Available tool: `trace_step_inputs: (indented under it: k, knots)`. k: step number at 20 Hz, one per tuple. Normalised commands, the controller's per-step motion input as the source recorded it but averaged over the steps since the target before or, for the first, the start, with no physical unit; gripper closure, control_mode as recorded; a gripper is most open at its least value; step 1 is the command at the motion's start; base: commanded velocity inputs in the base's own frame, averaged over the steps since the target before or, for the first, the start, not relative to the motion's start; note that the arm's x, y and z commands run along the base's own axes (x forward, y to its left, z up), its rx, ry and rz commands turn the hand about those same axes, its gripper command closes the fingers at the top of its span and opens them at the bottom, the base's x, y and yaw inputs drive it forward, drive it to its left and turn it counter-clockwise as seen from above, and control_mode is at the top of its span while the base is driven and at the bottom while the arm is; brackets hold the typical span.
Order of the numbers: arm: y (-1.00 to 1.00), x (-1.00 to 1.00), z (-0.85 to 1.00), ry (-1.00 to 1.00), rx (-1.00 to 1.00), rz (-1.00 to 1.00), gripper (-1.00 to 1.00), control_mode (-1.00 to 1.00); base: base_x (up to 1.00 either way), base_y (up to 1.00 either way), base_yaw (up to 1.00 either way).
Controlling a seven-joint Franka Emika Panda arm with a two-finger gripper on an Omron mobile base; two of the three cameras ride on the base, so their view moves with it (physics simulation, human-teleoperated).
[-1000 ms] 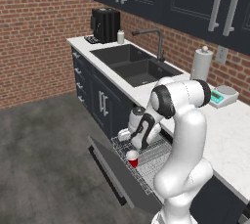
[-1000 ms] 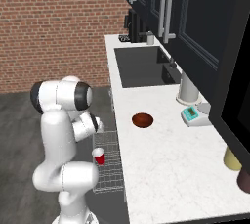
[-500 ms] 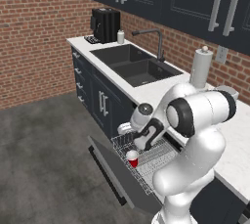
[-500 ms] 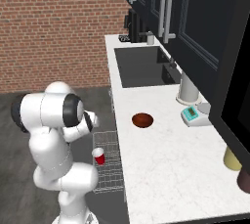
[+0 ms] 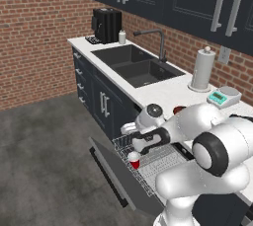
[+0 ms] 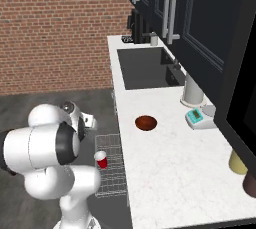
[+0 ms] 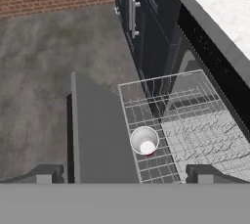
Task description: Pick up the cup and bowl from the counter, place them in the dishwasher, and close the dishwasher door.
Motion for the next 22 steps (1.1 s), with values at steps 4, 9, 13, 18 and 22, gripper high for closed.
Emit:
trace_step_inputs:
  k: [4,9,13,18,22]
  knots:
    - [0.00,0.00,1.00,0.15,0.00,0.00,-1.00,-1.00,0.00,0.00,0.00]
    - [0.00,0.00,1.00,0.16,0.00,0.00,-1.00,-1.00,0.00,0.00,0.00]
    - [-0.18,0.00,0.85,0.38,-0.07,0.00,-1.00,-1.00,0.00,0.00,0.00]
    - [-0.77,0.00,-0.09,0.18,-0.05,0.01,-1.00,-1.00,0.00,0.00,0.00]
    - [-0.86,-0.01,-0.23,0.04,0.00,0.04,-1.00,-1.00,0.00,0.00,0.00]
